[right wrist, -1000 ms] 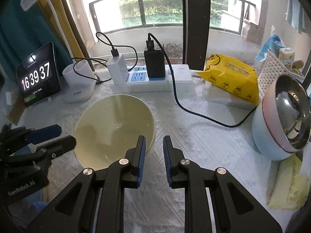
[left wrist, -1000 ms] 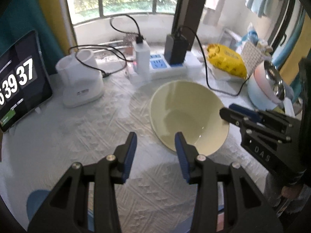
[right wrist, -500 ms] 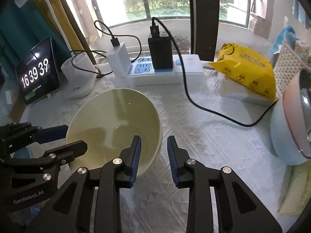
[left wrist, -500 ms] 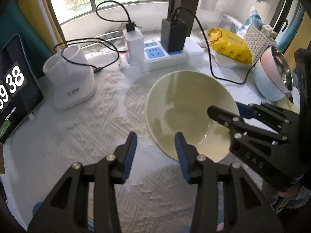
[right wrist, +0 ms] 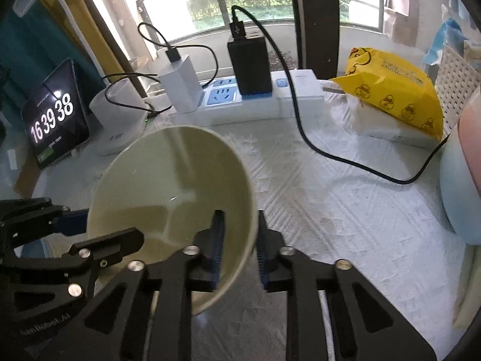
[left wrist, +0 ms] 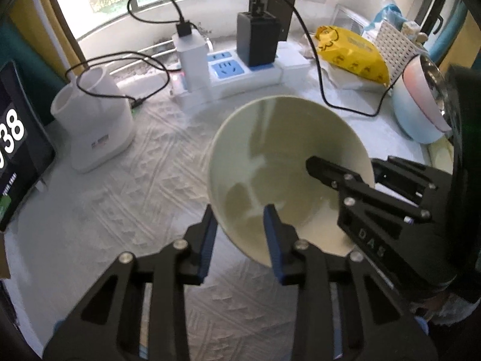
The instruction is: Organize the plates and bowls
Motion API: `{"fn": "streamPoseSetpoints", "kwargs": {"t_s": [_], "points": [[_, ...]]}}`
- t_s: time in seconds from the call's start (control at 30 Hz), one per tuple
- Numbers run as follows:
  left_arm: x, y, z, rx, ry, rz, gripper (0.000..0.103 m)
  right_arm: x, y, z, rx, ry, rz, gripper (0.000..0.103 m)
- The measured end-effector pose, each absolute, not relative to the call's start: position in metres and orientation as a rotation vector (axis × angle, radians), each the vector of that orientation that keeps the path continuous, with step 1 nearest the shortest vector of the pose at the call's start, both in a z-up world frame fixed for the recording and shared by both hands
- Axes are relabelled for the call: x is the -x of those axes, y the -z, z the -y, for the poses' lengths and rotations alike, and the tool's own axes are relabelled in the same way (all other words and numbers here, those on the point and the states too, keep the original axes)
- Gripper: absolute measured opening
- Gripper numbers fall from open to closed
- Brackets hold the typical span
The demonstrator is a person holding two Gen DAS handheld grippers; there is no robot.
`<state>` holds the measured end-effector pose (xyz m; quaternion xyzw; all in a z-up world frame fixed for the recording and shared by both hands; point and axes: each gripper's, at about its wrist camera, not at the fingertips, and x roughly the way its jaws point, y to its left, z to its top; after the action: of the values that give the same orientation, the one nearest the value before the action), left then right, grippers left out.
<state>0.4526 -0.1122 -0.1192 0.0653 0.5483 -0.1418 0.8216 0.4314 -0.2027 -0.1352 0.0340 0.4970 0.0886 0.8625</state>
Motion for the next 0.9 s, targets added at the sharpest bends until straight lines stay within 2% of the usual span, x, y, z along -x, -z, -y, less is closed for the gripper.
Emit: {"fn": "streamPoseSetpoints", "kwargs": {"t_s": [0.37, 0.9], "points": [[-0.438, 0.106, 0.113, -0.147, 0.302, -1.098, 0.026, -0.424, 0.121, 0.205, -0.040, -0.159, -1.020, 0.011], [-0.391, 0.056, 0.121, -0.158, 0.309, -0.912, 0.026, -0.391, 0.061, 0.215, -0.032, -0.125, -0.909, 0.010]]}}
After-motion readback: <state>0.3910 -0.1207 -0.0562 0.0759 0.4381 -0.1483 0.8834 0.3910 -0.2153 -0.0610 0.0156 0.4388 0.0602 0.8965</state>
